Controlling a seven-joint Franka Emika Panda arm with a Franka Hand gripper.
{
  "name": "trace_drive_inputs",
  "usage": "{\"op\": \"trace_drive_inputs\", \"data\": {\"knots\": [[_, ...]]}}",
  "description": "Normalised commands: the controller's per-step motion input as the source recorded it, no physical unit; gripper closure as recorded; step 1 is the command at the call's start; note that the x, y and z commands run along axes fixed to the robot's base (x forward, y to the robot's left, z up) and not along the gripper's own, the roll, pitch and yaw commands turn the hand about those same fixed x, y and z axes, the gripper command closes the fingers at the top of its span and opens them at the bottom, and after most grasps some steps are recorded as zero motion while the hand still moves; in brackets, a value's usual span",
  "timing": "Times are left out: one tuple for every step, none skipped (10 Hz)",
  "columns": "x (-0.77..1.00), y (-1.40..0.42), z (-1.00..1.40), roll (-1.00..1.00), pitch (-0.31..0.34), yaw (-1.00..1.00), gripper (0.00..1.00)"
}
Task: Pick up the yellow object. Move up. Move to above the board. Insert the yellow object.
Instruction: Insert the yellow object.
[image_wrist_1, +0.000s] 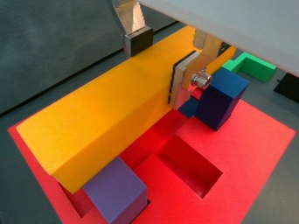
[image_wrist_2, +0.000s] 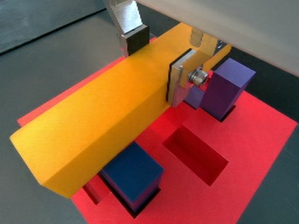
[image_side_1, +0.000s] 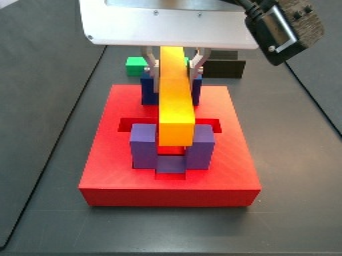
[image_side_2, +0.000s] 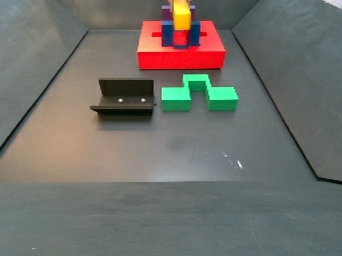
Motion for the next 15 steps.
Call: {"op": "trace_drive_inputs", "data": {"knots": [[-0.13,-0.05,0.0,0.0,0.0,0.0,1.0],[0.0,-0.07,-0.01,0.03,0.0,0.0,1.0],[0.06,-0.05,-0.07,0.04,0.0,0.08,1.0],[0.11,-0.07,-0.09,0.04,0.0,0.08,1.0],[0.16,-0.12,-0.12,0.09,0.0,0.1,1.0],[0.25,-0.16,-0.23,0.12,0.0,0.11,1.0],[0.22,-0.15,-0.23,0.11,0.0,0.1,1.0],[0.15,-0.11,-0.26,0.1,0.0,0.09,1.0],[0.09,0.0,-0.33,0.14,0.0,0.1,1.0],[0.0,0.03,-0.27,0.15,0.0,0.07,1.0],[0.0,0.13,-0.22,0.14,0.0,0.01,1.0],[0.0,0.07,-0.23,0.12,0.0,0.01,1.0],[0.0,0.0,-0.23,0.06,0.0,0.02,1.0],[0.0,-0.02,-0.29,0.01,-0.026,0.03,1.0],[0.0,-0.06,-0.35,0.0,-0.057,0.05,1.0]]}}
